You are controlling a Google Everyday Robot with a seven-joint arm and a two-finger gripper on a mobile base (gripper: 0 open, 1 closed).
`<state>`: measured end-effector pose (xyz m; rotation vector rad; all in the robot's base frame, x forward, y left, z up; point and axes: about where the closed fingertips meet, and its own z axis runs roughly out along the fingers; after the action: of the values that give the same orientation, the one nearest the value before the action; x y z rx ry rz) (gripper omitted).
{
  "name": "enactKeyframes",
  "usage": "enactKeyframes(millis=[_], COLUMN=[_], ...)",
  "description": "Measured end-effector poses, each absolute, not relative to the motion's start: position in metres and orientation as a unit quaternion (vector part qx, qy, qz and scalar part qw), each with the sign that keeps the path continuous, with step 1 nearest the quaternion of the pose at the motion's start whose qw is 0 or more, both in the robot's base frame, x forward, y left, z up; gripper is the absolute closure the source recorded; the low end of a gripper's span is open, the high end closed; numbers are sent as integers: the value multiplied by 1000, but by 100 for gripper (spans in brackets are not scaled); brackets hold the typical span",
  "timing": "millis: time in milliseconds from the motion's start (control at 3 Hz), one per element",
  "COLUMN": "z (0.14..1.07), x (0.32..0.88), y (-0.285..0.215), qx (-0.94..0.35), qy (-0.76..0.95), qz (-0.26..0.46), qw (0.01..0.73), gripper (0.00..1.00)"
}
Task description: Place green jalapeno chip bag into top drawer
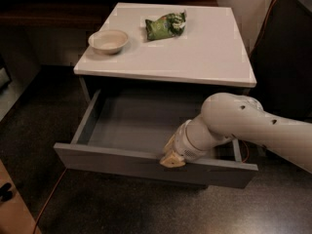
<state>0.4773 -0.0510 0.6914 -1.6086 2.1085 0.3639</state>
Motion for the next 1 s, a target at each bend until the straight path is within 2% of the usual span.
enactKeyframes(millis=[333,667,1000], z=[728,762,797], x=[490,507,531], y=[-54,-59,-68], qx=[-596,-605,-612], qy=[752,739,729], qz=[130,128,127], qw=[252,268,280], gripper=[28,5,0])
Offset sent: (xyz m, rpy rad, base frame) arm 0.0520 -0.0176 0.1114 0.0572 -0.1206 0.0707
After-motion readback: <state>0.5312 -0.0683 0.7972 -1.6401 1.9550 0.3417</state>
